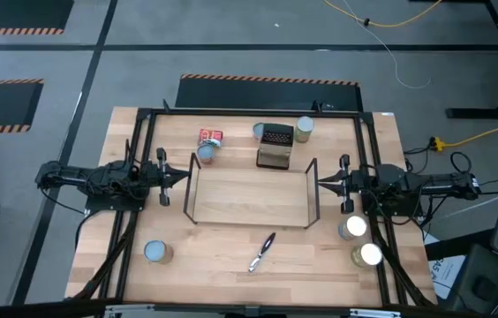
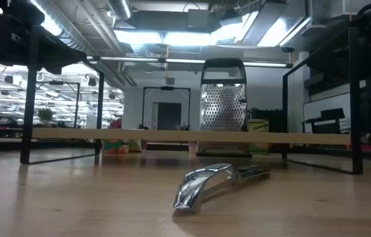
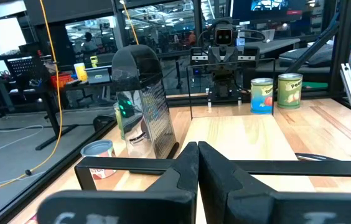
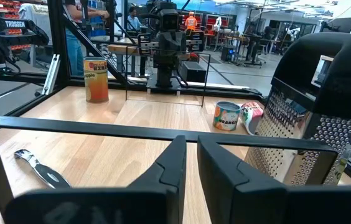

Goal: Pick and place cans onto a shelf

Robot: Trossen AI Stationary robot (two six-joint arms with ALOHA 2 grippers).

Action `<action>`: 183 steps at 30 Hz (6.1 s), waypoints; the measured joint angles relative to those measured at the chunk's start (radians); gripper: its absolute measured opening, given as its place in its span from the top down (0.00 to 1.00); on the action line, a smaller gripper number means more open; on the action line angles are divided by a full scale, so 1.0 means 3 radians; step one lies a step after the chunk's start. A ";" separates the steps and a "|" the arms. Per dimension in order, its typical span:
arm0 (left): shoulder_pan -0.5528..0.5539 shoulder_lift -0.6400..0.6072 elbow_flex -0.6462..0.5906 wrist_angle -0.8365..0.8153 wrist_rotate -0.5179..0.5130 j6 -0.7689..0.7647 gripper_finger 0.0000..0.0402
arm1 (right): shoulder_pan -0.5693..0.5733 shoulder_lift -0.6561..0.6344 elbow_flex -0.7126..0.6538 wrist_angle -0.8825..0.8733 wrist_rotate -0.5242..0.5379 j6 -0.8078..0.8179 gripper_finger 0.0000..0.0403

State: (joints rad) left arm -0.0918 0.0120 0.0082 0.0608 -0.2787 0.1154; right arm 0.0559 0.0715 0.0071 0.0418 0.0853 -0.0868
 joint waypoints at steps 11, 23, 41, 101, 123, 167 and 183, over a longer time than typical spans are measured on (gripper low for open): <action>-0.0001 -0.0001 0.0000 0.0000 -0.0001 0.0001 1.00 | 0.0000 0.0000 0.0001 0.0000 0.0000 0.0003 0.89; 0.0000 -0.0001 0.0000 0.0000 -0.0001 0.0001 1.00 | 0.0000 0.0001 0.0000 0.0002 0.0001 0.0717 0.88; -0.0001 0.0000 0.0000 0.0000 0.0000 0.0001 1.00 | 0.0000 0.0001 0.0086 0.0454 0.0325 0.0722 0.54; -0.0001 0.0000 0.0000 0.0000 -0.0001 0.0003 1.00 | -0.2923 0.3577 0.2398 -0.1127 -0.0906 -0.1154 0.52; -0.0001 0.0000 0.0000 0.0000 -0.0002 -0.0001 1.00 | -0.2930 0.4433 0.2401 -0.0663 -0.0987 -0.1401 0.52; -0.0001 0.0000 0.0000 0.0000 -0.0002 -0.0024 1.00 | -0.2928 0.3609 0.2466 -0.1017 -0.0853 -0.1394 1.00; -0.0001 -0.0001 0.0000 0.0000 -0.0003 -0.0024 1.00 | -0.2297 0.3415 0.4044 -0.2489 -0.0385 -0.1303 1.00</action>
State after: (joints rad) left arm -0.0921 0.0117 0.0082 0.0608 -0.2794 0.1081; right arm -0.6333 1.0962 1.2202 -0.7050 -0.0301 -0.4777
